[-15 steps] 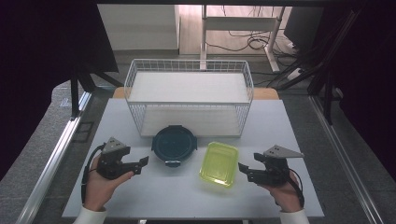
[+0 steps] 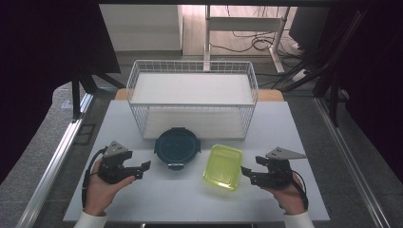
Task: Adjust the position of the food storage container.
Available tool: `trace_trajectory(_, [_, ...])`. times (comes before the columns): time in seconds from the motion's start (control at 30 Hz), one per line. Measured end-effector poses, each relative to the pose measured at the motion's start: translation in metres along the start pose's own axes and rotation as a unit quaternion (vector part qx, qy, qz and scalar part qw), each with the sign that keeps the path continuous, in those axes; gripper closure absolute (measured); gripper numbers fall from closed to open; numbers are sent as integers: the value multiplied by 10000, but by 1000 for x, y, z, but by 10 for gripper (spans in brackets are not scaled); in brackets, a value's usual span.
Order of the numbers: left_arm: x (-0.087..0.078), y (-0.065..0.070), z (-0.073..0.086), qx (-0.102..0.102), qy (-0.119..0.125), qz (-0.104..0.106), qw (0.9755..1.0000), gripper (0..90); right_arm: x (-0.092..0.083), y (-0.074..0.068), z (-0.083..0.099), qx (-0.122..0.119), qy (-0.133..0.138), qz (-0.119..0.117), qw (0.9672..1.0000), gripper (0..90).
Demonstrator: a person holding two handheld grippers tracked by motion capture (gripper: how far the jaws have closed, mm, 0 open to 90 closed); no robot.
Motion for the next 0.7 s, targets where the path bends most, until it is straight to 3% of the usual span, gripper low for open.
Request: trace_trajectory(0.7, [4, -2, 2, 7, -117, 36, 9999, 216, 6, -1, 3, -39, -162, -14, 9999, 293])
Point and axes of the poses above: each handheld gripper's, and its own axes: x roughly forward along the jaws, z roughly out of its underside, y roughly to its right, the point moved 2 cm from there along x, roughly forward along the jaws
